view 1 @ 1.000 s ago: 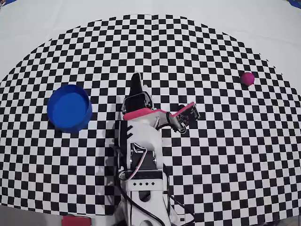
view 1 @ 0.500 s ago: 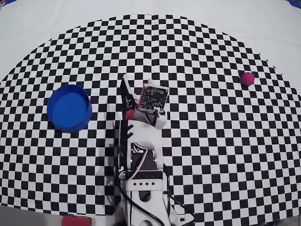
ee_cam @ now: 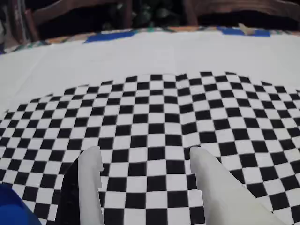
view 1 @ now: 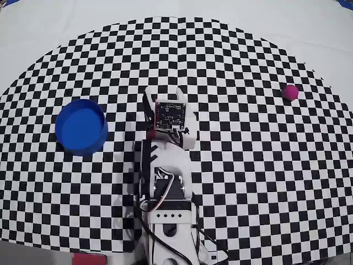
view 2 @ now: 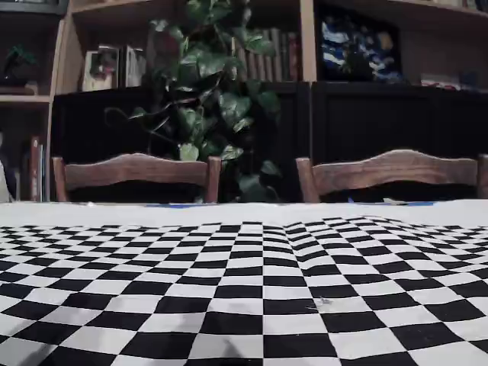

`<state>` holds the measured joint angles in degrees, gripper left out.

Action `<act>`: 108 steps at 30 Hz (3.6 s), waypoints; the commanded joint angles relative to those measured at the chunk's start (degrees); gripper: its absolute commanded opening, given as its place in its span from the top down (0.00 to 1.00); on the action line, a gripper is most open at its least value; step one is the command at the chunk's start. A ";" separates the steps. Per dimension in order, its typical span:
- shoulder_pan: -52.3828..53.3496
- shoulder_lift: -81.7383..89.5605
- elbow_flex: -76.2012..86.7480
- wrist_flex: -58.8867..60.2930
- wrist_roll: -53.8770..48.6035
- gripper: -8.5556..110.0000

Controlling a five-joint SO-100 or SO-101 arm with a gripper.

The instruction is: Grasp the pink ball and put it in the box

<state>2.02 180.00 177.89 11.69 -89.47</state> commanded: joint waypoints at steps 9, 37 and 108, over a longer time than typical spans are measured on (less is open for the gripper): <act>5.80 0.35 0.44 -1.14 -0.62 0.75; 23.38 0.44 0.44 -3.16 -0.62 0.75; 41.31 -7.12 0.44 -3.16 -0.44 0.73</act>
<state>43.24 173.58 177.89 9.32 -89.47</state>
